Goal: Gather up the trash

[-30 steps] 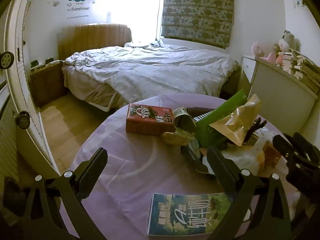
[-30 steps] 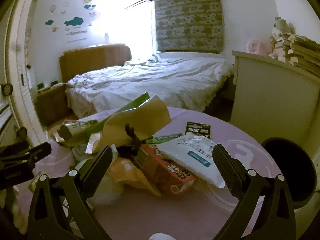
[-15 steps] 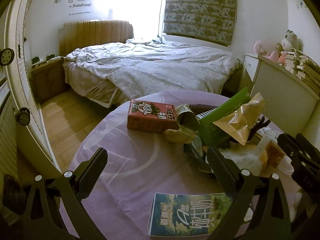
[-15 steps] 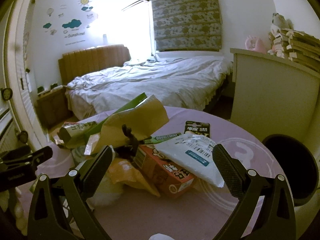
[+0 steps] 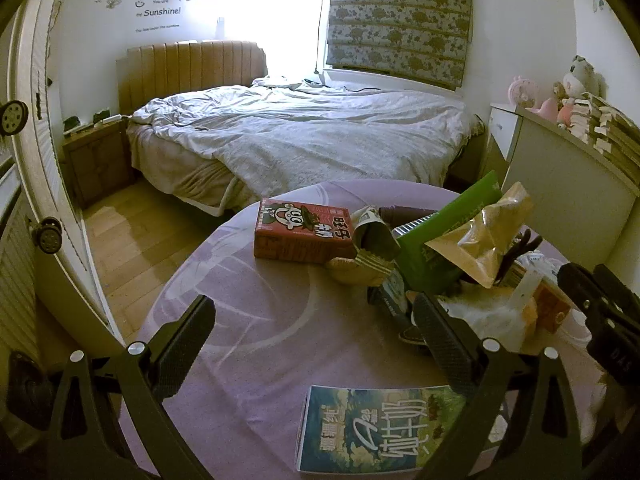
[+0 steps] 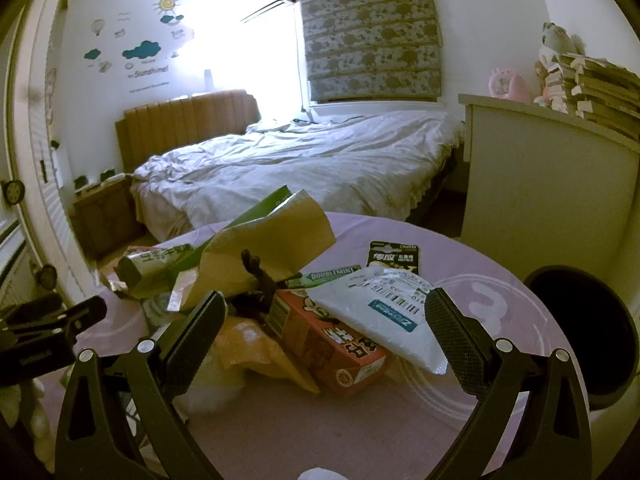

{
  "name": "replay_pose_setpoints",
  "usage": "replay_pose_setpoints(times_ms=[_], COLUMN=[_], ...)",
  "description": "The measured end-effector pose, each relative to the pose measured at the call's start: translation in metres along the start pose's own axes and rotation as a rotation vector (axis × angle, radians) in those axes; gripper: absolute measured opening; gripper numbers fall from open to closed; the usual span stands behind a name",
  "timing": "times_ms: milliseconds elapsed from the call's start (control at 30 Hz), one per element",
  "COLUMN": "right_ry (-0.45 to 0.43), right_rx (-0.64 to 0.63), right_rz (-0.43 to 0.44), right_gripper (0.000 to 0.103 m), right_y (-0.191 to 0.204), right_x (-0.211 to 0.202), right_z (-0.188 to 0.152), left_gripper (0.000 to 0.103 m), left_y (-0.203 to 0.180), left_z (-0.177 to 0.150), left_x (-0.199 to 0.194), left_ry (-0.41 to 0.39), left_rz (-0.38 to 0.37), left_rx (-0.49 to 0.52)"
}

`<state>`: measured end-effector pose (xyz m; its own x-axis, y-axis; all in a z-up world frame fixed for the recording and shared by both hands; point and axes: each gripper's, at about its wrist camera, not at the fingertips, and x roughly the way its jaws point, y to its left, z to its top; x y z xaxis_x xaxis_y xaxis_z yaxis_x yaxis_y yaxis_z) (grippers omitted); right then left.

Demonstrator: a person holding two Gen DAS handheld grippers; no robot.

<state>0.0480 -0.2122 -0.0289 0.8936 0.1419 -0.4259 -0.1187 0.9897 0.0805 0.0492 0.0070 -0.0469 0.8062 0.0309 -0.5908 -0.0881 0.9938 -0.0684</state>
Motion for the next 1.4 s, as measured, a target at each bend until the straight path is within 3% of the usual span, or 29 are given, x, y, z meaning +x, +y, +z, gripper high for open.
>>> replay_pose_setpoints(times_ms=[1233, 1400], right_ry=[0.002, 0.046], right_rx=[0.023, 0.108], right_rz=[0.004, 0.108], right_gripper=[0.099, 0.098], right_y=[-0.007, -0.027], right_x=[0.0, 0.009], right_z=[0.0, 0.012], left_gripper=[0.098, 0.098], left_y=[-0.001, 0.014], left_z=[0.0, 0.002], left_x=[0.0, 0.003], left_ry=[0.008, 0.024], left_rz=[-0.001, -0.065], left_rx=[-0.007, -0.053])
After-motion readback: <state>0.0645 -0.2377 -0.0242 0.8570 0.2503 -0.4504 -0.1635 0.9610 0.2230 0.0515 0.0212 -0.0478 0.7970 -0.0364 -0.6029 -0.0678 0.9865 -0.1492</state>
